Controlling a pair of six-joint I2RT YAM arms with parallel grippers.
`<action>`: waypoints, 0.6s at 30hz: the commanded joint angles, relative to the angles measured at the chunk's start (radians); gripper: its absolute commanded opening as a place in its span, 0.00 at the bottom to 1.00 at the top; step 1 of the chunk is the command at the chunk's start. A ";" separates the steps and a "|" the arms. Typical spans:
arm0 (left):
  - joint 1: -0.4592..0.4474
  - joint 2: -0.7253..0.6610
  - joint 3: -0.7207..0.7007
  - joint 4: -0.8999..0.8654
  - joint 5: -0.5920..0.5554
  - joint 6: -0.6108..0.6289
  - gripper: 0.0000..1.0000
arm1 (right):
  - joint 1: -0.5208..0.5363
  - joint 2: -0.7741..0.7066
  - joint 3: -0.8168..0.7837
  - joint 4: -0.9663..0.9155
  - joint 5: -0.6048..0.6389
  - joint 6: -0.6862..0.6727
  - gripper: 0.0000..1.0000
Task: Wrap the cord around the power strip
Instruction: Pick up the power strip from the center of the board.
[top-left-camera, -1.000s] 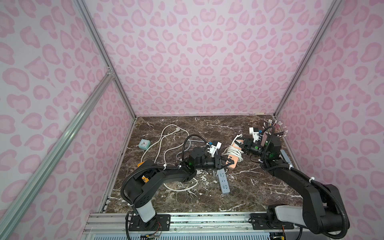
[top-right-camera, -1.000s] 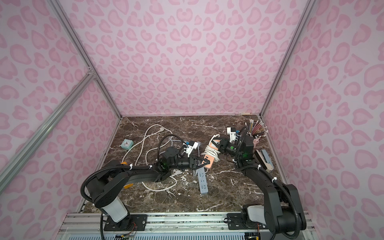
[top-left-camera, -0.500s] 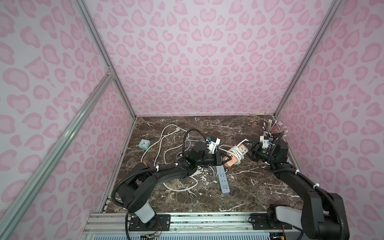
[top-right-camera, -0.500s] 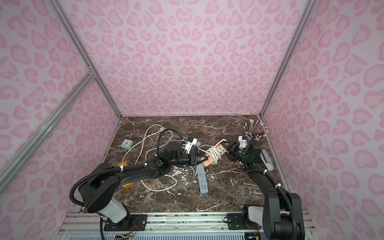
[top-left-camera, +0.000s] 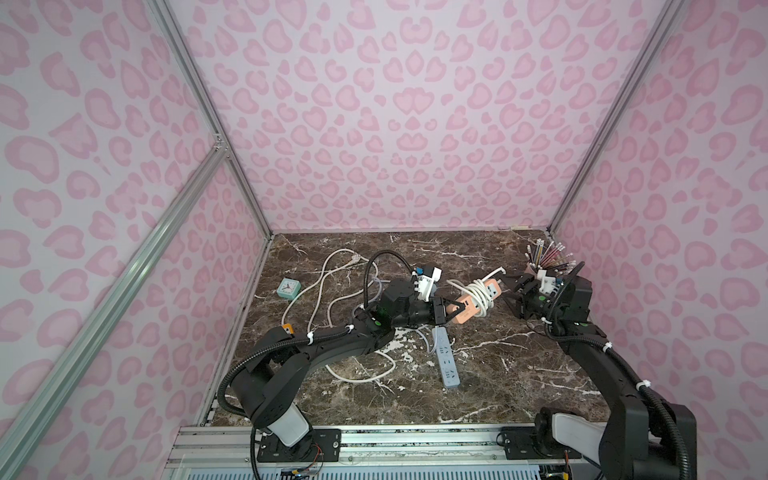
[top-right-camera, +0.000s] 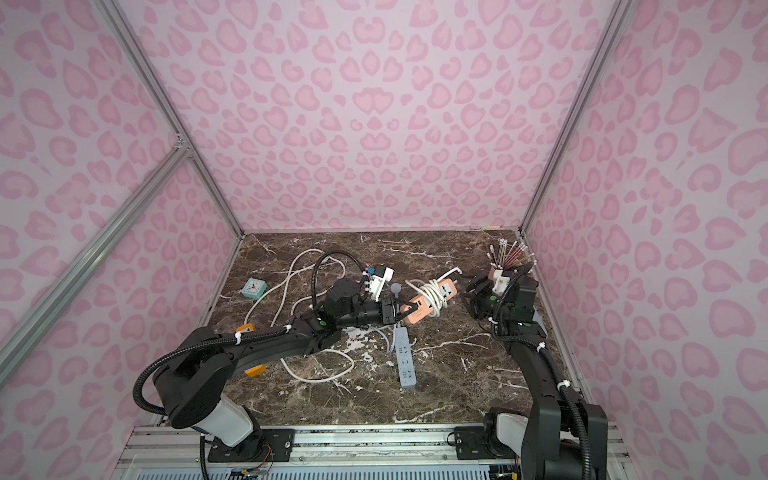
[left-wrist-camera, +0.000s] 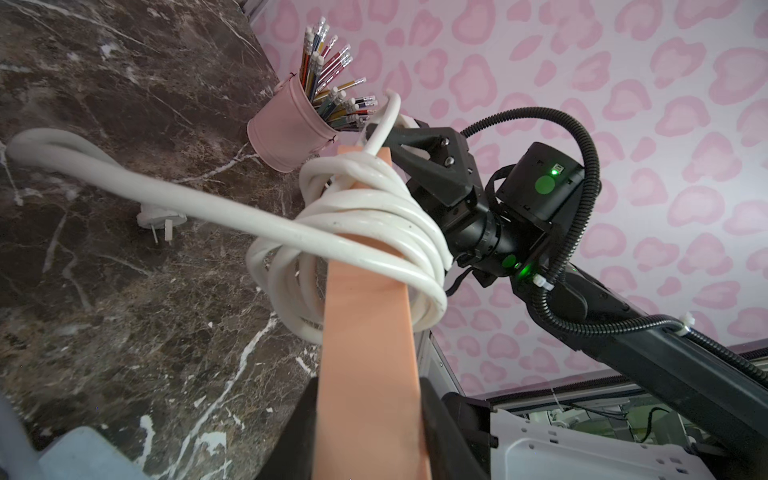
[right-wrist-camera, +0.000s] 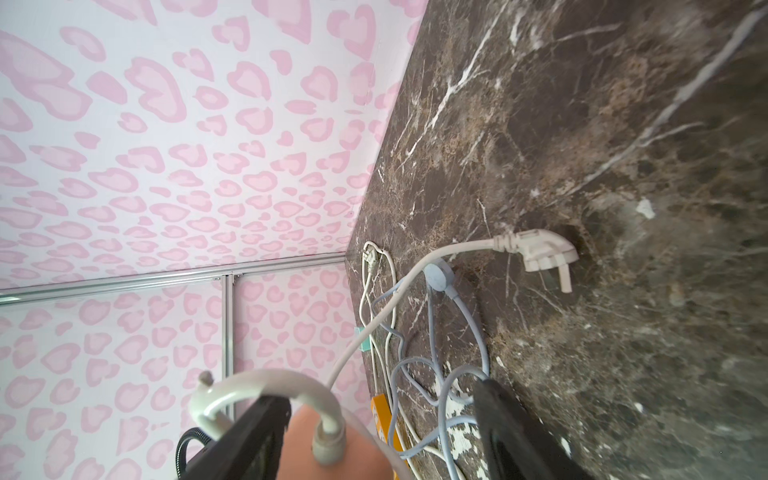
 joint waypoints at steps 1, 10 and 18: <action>0.007 -0.049 0.027 0.060 0.069 0.021 0.03 | -0.058 -0.017 -0.022 -0.001 0.146 0.035 0.75; 0.010 -0.064 0.065 0.069 0.062 0.017 0.04 | 0.024 0.011 -0.021 -0.051 0.293 -0.225 0.65; 0.011 -0.071 0.130 0.036 0.068 0.018 0.03 | 0.307 0.171 -0.026 0.103 0.354 -0.621 0.61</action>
